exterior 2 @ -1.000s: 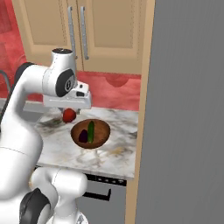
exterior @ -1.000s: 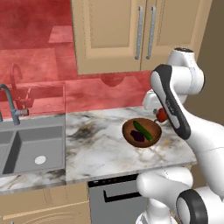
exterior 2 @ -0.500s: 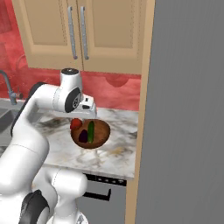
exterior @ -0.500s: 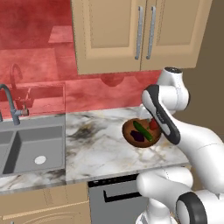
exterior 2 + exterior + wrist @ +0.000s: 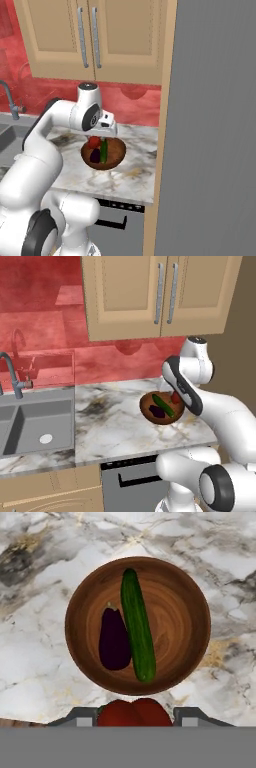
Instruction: Take the eggplant, cucumber, and bell pepper from the freezer and place them in the bowl on the counter.
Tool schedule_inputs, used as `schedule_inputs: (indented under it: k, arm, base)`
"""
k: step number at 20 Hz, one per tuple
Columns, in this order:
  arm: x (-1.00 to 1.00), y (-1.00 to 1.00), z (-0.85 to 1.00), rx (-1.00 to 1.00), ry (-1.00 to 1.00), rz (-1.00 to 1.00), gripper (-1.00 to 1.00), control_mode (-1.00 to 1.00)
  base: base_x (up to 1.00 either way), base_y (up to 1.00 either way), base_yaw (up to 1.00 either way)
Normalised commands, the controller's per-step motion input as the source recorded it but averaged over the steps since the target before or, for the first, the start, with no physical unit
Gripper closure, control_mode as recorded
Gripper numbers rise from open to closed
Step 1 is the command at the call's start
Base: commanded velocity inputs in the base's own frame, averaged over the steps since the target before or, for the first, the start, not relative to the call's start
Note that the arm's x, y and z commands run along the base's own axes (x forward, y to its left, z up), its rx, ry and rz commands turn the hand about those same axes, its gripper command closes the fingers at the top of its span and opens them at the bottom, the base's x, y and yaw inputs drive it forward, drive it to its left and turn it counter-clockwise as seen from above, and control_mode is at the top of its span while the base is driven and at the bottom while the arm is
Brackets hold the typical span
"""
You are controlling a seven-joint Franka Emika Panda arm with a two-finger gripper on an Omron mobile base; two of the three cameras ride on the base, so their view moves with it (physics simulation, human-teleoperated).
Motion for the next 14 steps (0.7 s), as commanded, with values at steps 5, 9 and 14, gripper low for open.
schedule_inputs:
  k: [5,9,14]
  arm:
    - [0.32,-0.07,-0.22,0.0,-0.02,-0.07,1.0,-1.0]
    - [0.23,-0.14,-0.26,0.0,-0.02,-0.06,1.0,-1.0]
    - [0.2,-0.16,-0.27,0.0,-0.05,-0.06,1.0,-1.0]
  base:
    - [0.0,0.0,0.0]
    - [0.0,0.0,0.0]
    - [0.0,0.0,0.0]
